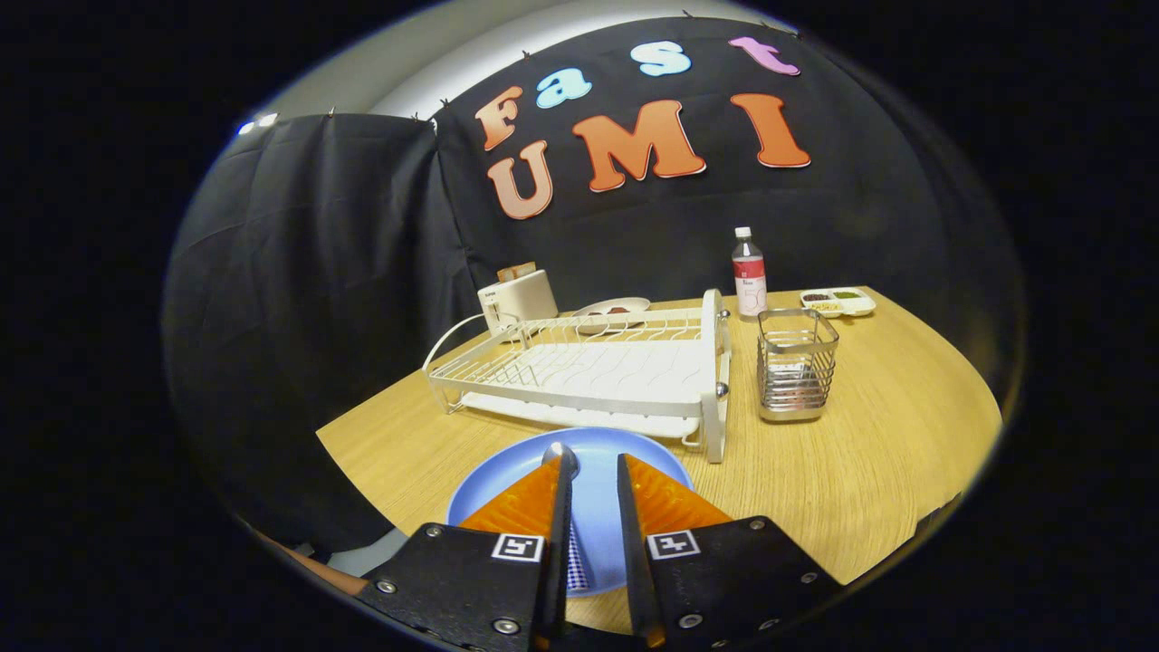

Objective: Take the plate from the dish rack, then take the spoon from the basket and place it into the plate.

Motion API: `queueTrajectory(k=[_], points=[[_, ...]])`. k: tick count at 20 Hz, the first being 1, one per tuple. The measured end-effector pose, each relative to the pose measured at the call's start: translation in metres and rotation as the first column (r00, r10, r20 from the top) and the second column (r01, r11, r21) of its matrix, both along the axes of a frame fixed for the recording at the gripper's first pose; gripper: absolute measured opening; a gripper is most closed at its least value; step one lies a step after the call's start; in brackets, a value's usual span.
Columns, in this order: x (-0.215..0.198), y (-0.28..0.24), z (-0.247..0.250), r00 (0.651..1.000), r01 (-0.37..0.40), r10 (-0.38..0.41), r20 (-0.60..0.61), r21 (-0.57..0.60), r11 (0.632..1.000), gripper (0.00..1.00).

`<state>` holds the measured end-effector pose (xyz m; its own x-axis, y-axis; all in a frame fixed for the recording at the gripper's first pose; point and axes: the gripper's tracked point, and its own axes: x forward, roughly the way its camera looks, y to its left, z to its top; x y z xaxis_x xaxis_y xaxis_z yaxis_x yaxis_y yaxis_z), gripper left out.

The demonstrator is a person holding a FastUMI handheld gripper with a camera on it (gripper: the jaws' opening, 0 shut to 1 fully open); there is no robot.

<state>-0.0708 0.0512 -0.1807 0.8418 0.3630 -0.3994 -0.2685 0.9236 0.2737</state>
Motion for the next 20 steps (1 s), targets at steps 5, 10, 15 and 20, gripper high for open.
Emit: queueTrajectory(k=[5, 10, 15, 20], points=[[0.012, -0.012, 0.042, 0.992, 0.063, -0.06, 0.11, -0.018, 0.998, 0.5], [0.019, -0.018, 0.058, 0.973, 0.146, -0.127, 0.194, -0.085, 0.986, 0.74], [0.023, -0.024, 0.093, 0.939, 0.233, -0.207, 0.274, -0.062, 0.971, 0.83], [0.019, -0.041, 0.123, 0.884, 0.336, -0.279, 0.375, -0.095, 0.937, 0.87]])
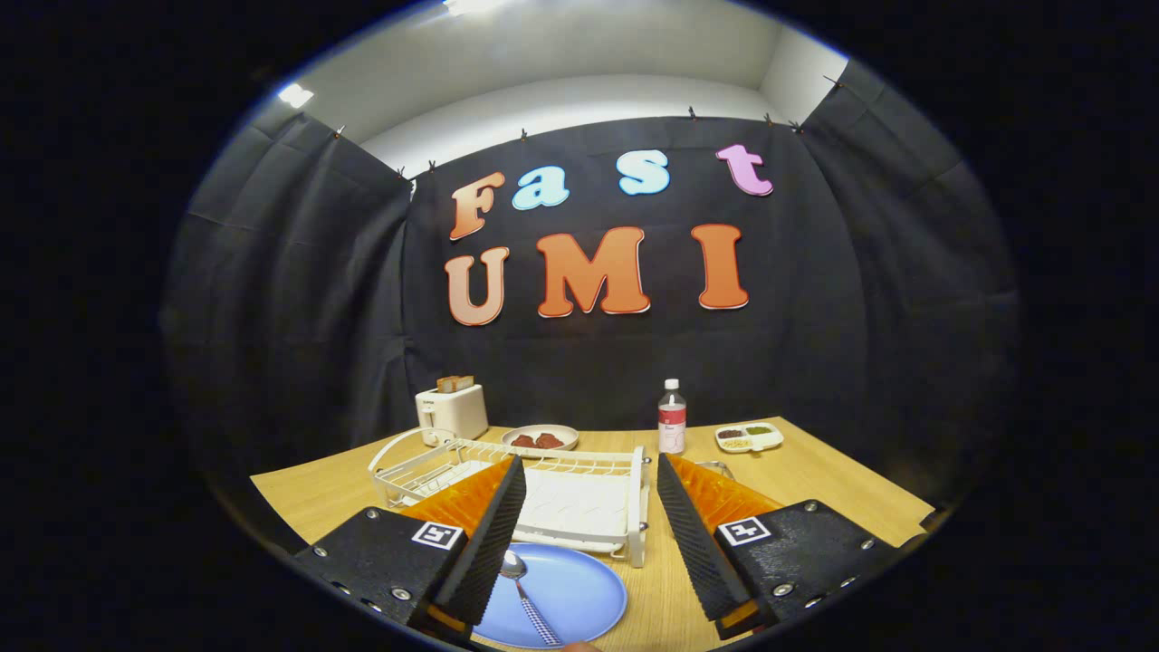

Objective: Take the plate from the dish rack, then take the spoon from the basket and place it into the plate.

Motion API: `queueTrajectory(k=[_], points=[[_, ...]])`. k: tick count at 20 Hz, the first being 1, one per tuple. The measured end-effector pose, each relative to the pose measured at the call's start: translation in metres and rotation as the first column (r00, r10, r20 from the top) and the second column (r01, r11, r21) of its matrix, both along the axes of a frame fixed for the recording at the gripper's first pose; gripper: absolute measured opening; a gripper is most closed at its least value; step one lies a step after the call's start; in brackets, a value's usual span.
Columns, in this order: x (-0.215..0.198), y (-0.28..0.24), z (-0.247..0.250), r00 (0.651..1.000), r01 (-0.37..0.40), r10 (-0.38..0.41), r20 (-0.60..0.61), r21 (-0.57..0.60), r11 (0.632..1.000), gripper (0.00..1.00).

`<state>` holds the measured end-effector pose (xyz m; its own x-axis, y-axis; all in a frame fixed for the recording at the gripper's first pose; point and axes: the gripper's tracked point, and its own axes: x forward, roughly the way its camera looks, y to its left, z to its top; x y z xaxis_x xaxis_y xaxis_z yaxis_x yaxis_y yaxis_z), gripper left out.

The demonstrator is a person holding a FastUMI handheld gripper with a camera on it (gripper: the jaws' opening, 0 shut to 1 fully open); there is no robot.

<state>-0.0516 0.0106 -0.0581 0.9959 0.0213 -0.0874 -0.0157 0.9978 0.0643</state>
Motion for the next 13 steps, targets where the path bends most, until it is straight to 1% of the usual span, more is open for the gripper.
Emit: queueTrajectory(k=[1, 5, 7, 8, 12, 13], points=[[-0.002, -0.001, 0.005, 1.0, 0.017, -0.016, 0.017, -0.014, 1.0, 0.87], [-0.008, -0.004, 0.022, 0.998, 0.041, -0.039, 0.056, -0.036, 0.998, 0.87], [-0.01, -0.011, 0.031, 0.993, 0.08, -0.076, 0.089, -0.052, 0.995, 0.87], [-0.011, -0.012, 0.034, 0.991, 0.087, -0.082, 0.102, -0.054, 0.995, 0.87], [-0.015, -0.008, 0.035, 0.991, 0.082, -0.076, 0.111, -0.053, 0.995, 0.87], [-0.015, -0.009, 0.036, 0.989, 0.091, -0.085, 0.119, -0.05, 0.995, 0.87]])
